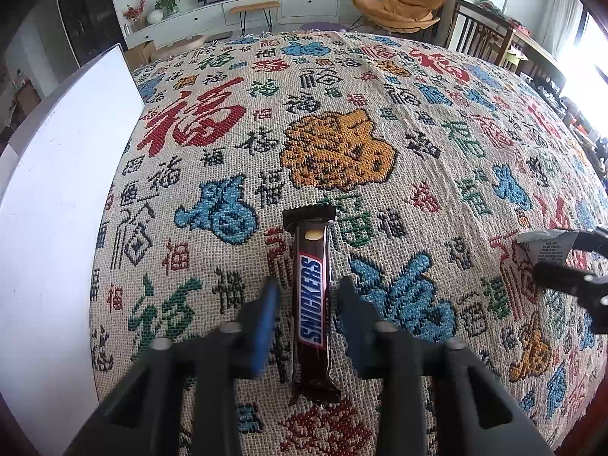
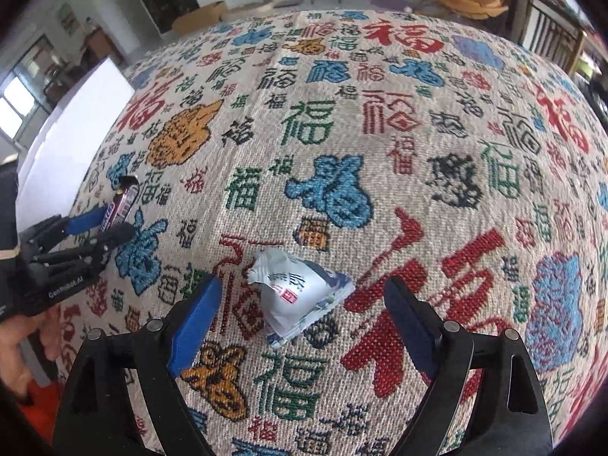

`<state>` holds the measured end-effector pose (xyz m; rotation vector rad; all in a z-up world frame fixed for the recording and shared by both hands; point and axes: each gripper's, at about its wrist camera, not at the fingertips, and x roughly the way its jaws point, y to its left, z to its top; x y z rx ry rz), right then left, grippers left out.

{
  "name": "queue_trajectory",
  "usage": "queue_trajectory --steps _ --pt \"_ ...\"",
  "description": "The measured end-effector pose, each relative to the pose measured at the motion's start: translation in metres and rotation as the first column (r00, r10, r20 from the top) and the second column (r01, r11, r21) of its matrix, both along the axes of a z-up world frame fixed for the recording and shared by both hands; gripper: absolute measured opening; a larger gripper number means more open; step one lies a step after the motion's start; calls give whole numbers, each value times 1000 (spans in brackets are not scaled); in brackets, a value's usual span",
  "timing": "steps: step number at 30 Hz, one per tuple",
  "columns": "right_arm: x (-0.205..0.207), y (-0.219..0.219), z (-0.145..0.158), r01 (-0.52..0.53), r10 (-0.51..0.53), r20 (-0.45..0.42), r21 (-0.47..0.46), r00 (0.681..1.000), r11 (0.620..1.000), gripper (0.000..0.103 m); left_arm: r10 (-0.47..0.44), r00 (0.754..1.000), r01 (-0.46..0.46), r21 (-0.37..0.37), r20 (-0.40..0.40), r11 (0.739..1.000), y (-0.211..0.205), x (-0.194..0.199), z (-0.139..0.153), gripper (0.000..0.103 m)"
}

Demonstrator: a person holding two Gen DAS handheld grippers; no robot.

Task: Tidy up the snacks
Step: 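Grasp the white foil packet with the right gripper while the left lifts the Snickers, then carry both snacks over the white box and open both grippers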

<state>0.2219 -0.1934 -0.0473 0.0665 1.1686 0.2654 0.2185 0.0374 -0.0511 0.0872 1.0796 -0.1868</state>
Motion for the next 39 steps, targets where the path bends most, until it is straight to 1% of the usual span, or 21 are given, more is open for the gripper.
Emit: queue_trajectory --steps 1,2,3,4,6,8,11,13,15,18,21,23,26,27,30,33,35,36,37,38,39 --pt "0 4 -6 -23 23 -15 7 1000 1000 71 5 1000 -5 -20 -9 1000 3 -1 1 17" --pt "-2 7 -8 -25 25 -2 -21 1000 999 61 9 1000 -10 -49 -15 999 7 -2 2 17" --pt "-5 10 -5 -23 24 24 -66 999 998 36 14 1000 -16 -82 -17 997 12 -6 3 17" --pt "-7 8 -3 -18 19 19 -37 1000 999 31 23 1000 -24 -108 -15 994 15 -9 5 17" --pt "-13 1 4 16 -16 10 32 1000 999 29 39 999 -39 -179 -7 983 22 -21 11 17" --pt "-22 -1 15 13 -14 33 37 999 999 29 41 999 -39 -250 3 968 26 -34 19 17" --pt "-33 -2 29 6 -9 32 92 999 996 29 39 998 -25 -303 39 953 28 -56 36 17" --pt "-34 7 38 -13 10 30 113 999 993 29 42 997 -20 -341 58 940 32 -67 51 17" --pt "-33 20 48 -43 39 32 140 999 989 29 51 995 -14 -371 88 928 41 -78 73 17" --pt "-32 48 70 -102 92 60 171 994 980 29 80 985 -11 -402 154 916 65 -92 115 17" --pt "-31 89 105 -183 161 118 210 980 960 29 127 969 -34 -396 212 918 105 -103 154 17" --pt "-32 123 131 -253 219 161 235 962 938 29 173 957 -74 -381 233 921 140 -109 172 17" --pt "-39 182 163 -370 321 208 267 924 890 29 263 933 -176 -324 247 929 198 -118 183 17" --pt "-42 202 171 -407 355 218 277 909 871 29 296 923 -218 -301 245 928 216 -120 181 17" --pt "-54 262 183 -505 451 234 291 861 813 29 387 897 -329 -265 211 907 266 -127 164 17" --pt "-66 314 177 -565 520 222 278 824 777 31 442 879 -406 -204 179 891 293 -133 140 17" --pt "-68 340 165 -572 539 192 265 820 776 39 472 864 -449 -157 173 880 301 -137 126 23" --pt "-69 349 157 -573 547 173 263 819 776 58 480 861 -461 -141 170 876 304 -141 121 35" --pt "-71 356 150 -574 553 156 266 819 775 70 484 858 -466 -134 172 874 305 -144 117 54" --pt "-73 360 145 -574 555 148 265 818 775 69 486 855 -469 -129 182 874 306 -145 114 64" --pt "-74 362 140 -575 559 142 258 817 776 69 485 850 -470 -120 204 874 304 -148 112 79"
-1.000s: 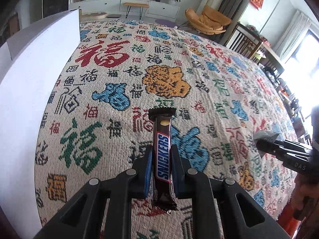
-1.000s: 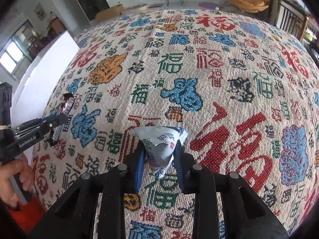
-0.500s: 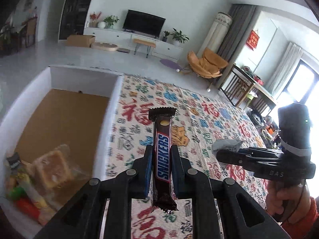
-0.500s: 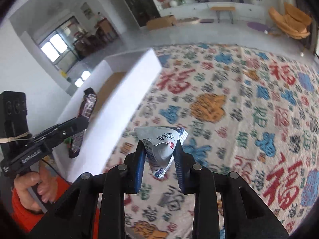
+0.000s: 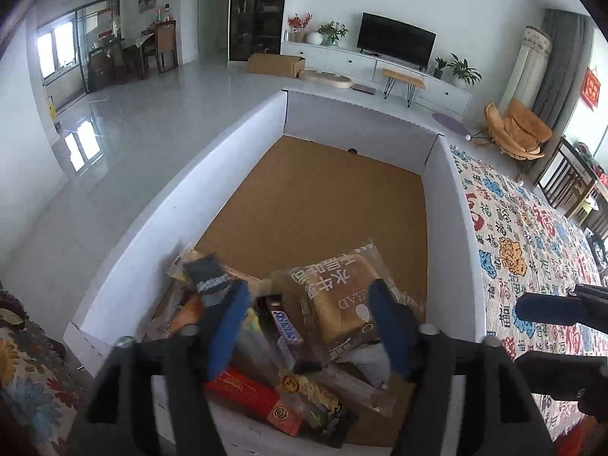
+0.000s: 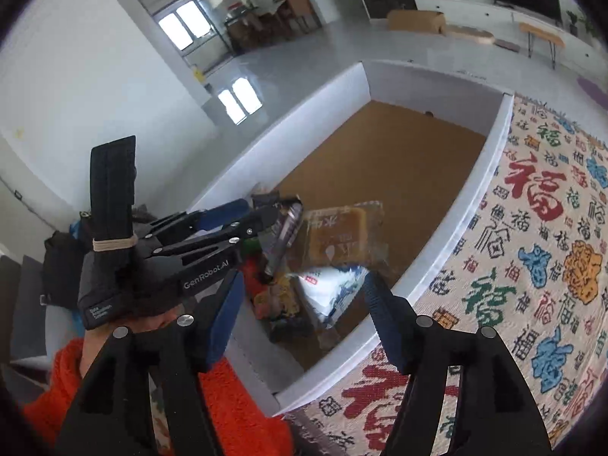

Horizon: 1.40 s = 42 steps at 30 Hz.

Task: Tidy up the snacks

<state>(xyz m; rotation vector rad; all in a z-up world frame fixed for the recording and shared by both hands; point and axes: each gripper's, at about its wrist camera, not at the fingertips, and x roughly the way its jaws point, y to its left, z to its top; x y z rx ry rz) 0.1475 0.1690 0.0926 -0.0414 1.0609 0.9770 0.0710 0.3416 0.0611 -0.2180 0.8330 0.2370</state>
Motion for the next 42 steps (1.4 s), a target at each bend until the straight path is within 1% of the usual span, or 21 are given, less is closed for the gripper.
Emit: queue_trajectory --steps 2,3,7,11,14,16,18,20,21,22,24,25,27,28,30,33,38,42 --pt "0 0 -6 0 0 6 -21 1000 1000 69 9 1000 -10 63 16 998 -4 -3 1 81" --pt "1 0 -7 6 -6 14 -29 1000 1000 69 5 1000 -6 81 18 997 -5 -4 1 83" --pt "3 -1 -10 28 -25 47 -64 999 998 69 -3 999 0 94 35 996 -11 -7 5 88" --pt "4 -5 -11 53 -48 57 -85 997 995 69 -3 999 -2 111 51 994 -14 -11 9 91" --pt "5 -6 -13 64 -58 59 -92 997 994 70 6 998 -15 156 59 988 -20 -14 14 93" --pt "4 -7 -12 67 -62 60 -93 996 993 70 20 998 -31 192 62 981 -23 -15 17 97" --pt "4 -7 -13 68 -61 66 -98 996 993 70 32 997 -46 216 68 975 -25 -17 21 98" --pt "4 -6 -13 68 -60 76 -107 995 992 70 69 996 -81 226 62 971 -26 -19 25 98" --pt "3 -6 -12 67 -58 83 -115 995 991 72 104 993 -116 237 60 965 -25 -21 28 99" --pt "2 -5 -12 68 -56 92 -125 994 990 75 145 988 -155 252 58 955 -25 -24 30 102" --pt "0 -4 -11 68 -53 108 -140 993 988 76 216 975 -221 277 50 935 -22 -27 33 103" --pt "-1 -3 -10 69 -52 115 -150 992 986 76 224 974 -222 281 24 934 -20 -27 33 103" --pt "-2 0 -9 71 -50 128 -171 991 983 78 207 977 -189 256 -45 948 -15 -26 33 103" --pt "-3 2 -8 73 -49 136 -178 989 981 79 206 977 -187 237 -61 953 -12 -27 33 103" --pt "-3 5 -6 73 -44 151 -190 988 979 79 221 974 -208 206 -44 956 -6 -33 36 103" --pt "-3 12 -5 69 -37 159 -205 987 976 79 227 974 -219 179 -27 959 0 -41 40 103" --pt "-6 23 -3 45 -7 170 -219 985 975 79 244 969 -236 177 -28 956 6 -47 42 103" --pt "-8 30 -3 37 4 177 -226 984 973 79 242 969 -233 162 -42 959 8 -47 37 103"
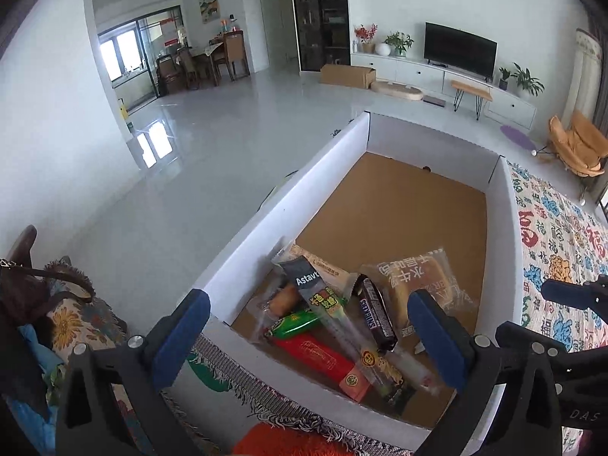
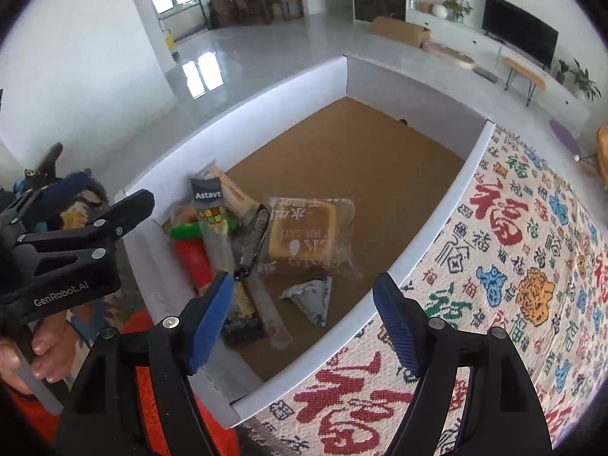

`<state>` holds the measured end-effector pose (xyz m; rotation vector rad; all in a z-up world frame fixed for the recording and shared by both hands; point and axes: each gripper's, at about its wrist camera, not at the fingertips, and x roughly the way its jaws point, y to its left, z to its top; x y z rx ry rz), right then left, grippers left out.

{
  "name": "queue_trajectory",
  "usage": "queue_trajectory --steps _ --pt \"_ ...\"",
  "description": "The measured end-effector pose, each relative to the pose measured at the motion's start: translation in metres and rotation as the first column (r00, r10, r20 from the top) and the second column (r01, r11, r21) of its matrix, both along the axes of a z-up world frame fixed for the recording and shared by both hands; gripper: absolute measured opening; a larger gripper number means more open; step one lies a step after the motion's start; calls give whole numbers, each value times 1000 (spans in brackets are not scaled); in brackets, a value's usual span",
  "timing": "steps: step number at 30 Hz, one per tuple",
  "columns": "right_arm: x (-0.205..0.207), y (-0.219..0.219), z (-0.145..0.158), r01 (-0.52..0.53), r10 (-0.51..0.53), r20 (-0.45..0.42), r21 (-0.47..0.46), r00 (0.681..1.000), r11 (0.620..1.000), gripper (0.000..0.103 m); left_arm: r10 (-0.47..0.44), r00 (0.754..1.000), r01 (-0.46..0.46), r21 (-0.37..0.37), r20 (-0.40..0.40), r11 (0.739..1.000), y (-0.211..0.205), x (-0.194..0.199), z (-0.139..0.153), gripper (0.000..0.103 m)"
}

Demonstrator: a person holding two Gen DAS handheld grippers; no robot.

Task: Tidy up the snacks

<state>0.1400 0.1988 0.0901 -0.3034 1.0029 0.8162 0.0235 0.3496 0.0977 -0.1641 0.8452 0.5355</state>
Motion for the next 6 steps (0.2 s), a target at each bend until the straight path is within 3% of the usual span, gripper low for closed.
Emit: queue_trajectory --steps 4,6 --pt "0 2 -1 -1 1 1 -4 1000 1000 79 -18 1000 18 -46 7 999 1 -3 -4 103" --pt "-1 4 -2 -2 2 1 -5 1000 1000 79 -25 1000 25 -33 8 999 -1 -3 -4 103"
